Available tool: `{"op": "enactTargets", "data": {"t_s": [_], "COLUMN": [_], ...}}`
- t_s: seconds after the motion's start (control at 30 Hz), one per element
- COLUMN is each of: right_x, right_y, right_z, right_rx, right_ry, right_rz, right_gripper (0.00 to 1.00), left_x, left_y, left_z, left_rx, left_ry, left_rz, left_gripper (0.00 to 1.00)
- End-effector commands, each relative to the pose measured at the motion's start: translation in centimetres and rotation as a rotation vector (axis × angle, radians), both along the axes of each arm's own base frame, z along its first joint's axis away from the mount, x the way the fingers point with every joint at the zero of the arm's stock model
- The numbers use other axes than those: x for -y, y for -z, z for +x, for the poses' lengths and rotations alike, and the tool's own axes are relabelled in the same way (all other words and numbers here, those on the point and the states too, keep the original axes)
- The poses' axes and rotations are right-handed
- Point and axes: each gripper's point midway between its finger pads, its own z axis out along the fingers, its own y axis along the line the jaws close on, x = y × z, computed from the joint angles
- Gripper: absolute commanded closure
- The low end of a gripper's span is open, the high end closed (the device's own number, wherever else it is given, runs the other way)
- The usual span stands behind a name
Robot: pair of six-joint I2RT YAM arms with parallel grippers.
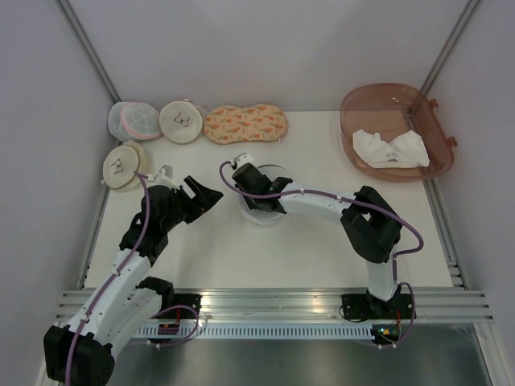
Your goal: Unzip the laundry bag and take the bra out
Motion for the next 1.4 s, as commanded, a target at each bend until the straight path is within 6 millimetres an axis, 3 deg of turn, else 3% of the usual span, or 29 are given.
{"op": "enactTargets", "data": {"t_s": [0.0, 0.17, 0.43, 0.63, 0.73, 0.77, 0.83, 1.1, 1.37], "right_x": [0.3, 0.5, 0.8, 1.2, 1.1, 1.2, 1.3, 0.8, 0.2], "right_y": [-2.0, -0.4, 3.0, 4.4, 4.9, 4.9, 5.1, 1.6, -5.5], "right_z": [0.9, 1.0, 1.2, 1.2, 1.1, 1.2, 1.1, 0.6, -1.4], "right_rx": [0.053, 0.042, 0.008, -0.013, -0.022, -0.024, -0.027, -0.011, 0.019], "right_ry": [0.026, 0.034, 0.041, 0.042, 0.038, 0.039, 0.040, 0.014, -0.062], "right_rz": [0.007, -0.032, -0.087, -0.112, -0.115, -0.114, -0.116, -0.033, 0.139], "right_gripper": [0.73, 0.64, 0.76, 0.76, 0.85, 0.96, 1.00, 1.00, 1.00], "left_x": [0.1, 0.1, 0.1, 0.0, 0.0, 0.0, 0.0, 0.0, 0.0], "left_y": [-0.8, -0.9, -1.0, -1.1, -1.2, -1.2, -1.2, -1.0, -1.1], "left_z": [0.3, 0.2, 0.2, 0.2, 0.1, 0.1, 0.1, 0.2, 0.3], "left_rx": [0.022, 0.022, 0.026, 0.030, 0.030, 0.030, 0.031, 0.025, 0.026], "left_ry": [-0.013, -0.010, -0.013, -0.017, -0.016, -0.015, -0.014, -0.017, -0.017], "left_rz": [-0.032, -0.034, -0.034, -0.036, -0.034, -0.034, -0.033, -0.031, -0.033], "left_gripper": [0.11, 0.11, 0.11, 0.11, 0.11, 0.11, 0.11, 0.11, 0.11]}}
